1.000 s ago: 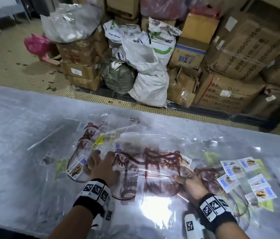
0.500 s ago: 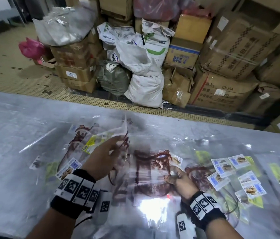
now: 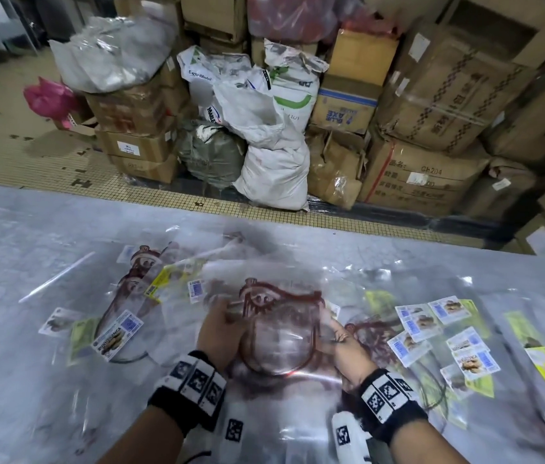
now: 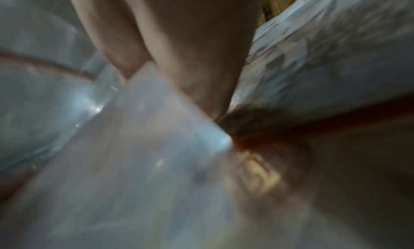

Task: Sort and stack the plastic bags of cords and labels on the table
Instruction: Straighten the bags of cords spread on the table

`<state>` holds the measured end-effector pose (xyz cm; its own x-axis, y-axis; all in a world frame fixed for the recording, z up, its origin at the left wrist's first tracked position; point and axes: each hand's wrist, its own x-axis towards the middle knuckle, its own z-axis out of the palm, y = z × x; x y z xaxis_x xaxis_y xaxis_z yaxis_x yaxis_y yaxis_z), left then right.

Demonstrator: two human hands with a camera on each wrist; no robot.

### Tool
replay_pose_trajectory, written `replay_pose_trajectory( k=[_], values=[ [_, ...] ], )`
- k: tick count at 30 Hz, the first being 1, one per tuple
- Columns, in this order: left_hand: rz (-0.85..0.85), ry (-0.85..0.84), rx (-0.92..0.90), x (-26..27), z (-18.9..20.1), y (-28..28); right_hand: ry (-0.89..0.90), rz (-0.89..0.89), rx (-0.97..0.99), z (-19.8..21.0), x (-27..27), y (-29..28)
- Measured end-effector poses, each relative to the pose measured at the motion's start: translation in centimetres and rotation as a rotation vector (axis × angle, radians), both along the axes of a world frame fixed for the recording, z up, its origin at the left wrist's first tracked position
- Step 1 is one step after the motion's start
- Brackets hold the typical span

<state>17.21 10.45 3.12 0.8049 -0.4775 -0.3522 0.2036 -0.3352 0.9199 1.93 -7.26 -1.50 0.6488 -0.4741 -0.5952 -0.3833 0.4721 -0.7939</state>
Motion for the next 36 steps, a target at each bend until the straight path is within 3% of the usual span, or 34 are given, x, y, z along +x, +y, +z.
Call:
replay_pose_trajectory(
  k=[2,4,7,11,15,18,20,22,26,28,31,33,36],
  values=[
    [-0.04,-0.169,0.276,-0.1,-1.9,-0.1,-0.042,0.043,0.055,0.4,-0.4,-0.1],
    [-0.049,-0.239,0.333,-0.2,-2.6,-0.4,-0.102,0.049,0.158,1.4,-0.5,0.0],
    [-0.029,-0.16,0.234,-0.1,-2.3,-1.4,-0.166,-0.005,0.265,2.2,-0.3,-0.1],
    [0.071,0.143,0.01,-0.1,-1.8,-1.3,-0.093,-0.007,0.194,1.7,0.0,-0.3],
    [0.064,0.036,0.116,-0.3,-2.2,-0.9,0.001,-0.034,0.156,1.8,0.6,-0.5],
    [0.064,0.032,0.078,-1.0,-3.3,-0.7,0.027,-0.042,0.079,1.2,0.8,-0.6],
    [0.037,0.013,0.071,-1.4,-3.9,-0.4,0.063,0.085,0.064,1.9,0.7,-0.4],
    [0.029,0.072,-0.035,-1.7,-3.9,-0.4,0.028,0.174,0.018,2.3,0.7,-0.3],
    [0.159,0.233,-0.337,-1.4,-2.7,0.1,-0.109,0.085,0.005,2.3,0.7,-0.9],
    [0.216,0.035,-0.166,-0.3,-2.5,0.9,-0.153,-0.019,0.067,2.1,0.7,-1.4],
    [0.068,-0.424,0.499,1.1,-2.9,2.6,-0.044,-0.008,0.021,2.0,0.7,-1.4],
    [-0.083,-0.442,0.798,1.2,-2.9,3.4,0.036,0.087,-0.003,1.4,0.4,-1.4],
    [-0.124,-0.391,0.856,1.4,-3.0,3.5,0.054,0.111,0.036,1.1,0.0,-0.8]
  ],
)
